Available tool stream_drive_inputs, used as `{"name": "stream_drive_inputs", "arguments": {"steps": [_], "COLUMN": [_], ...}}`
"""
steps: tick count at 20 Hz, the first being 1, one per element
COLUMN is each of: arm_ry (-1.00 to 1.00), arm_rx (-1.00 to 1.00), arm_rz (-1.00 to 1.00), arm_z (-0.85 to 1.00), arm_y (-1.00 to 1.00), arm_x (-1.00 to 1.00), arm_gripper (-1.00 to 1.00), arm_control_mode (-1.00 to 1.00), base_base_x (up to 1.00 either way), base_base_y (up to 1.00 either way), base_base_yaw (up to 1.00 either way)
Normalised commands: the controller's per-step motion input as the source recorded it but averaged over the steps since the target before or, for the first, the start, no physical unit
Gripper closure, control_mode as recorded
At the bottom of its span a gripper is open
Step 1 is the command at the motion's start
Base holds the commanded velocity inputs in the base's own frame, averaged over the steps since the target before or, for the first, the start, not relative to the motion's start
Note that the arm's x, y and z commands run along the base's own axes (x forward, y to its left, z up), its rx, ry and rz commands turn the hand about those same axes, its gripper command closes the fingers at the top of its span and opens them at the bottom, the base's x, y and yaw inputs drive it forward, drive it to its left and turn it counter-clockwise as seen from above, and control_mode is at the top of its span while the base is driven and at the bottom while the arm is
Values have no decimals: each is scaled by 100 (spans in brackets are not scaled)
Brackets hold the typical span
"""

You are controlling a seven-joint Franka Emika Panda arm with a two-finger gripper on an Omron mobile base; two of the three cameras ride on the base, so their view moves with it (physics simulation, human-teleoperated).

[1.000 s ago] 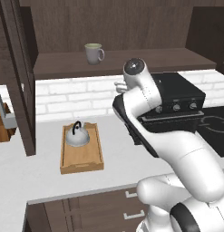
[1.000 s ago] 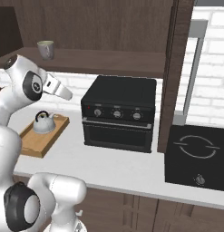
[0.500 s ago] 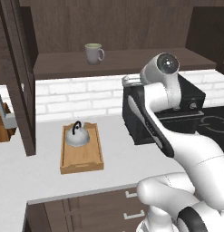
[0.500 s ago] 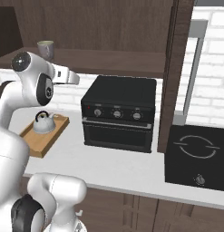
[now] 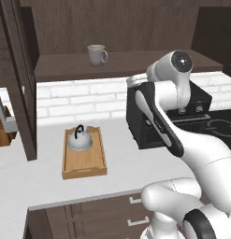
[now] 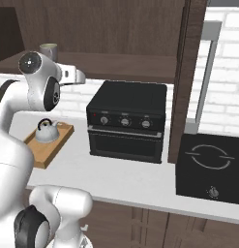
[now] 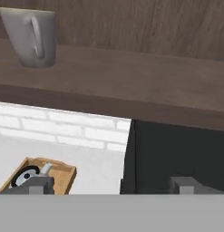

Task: Pick the kettle from the counter and place it on the tray. Then pick the mug from the cabinet and place it on the tray. Then close the cabinet doors.

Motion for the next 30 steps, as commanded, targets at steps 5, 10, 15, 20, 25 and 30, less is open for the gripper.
{"name": "stream_drive_inputs", "arguments": {"steps": [5,10,15,20,25,30], "arm_ry": [7,2,0,-1,-11,-5], "arm_rx": [0,0,0,0,0,0], "arm_rz": [0,0,0,0,0,0], "arm_z": [0,4,10,27,54,15], "arm_y": [32,36,30,15,14,35], "arm_x": [29,32,35,23,13,18], "arm_gripper": [-100,-100,-100,-100,-100,-100], "arm_control_mode": [-100,-100,-100,-100,-100,-100], "base_base_x": [0,0,0,0,0,0], "base_base_y": [0,0,0,0,0,0], "base_base_yaw": [0,0,0,0,0,0]}}
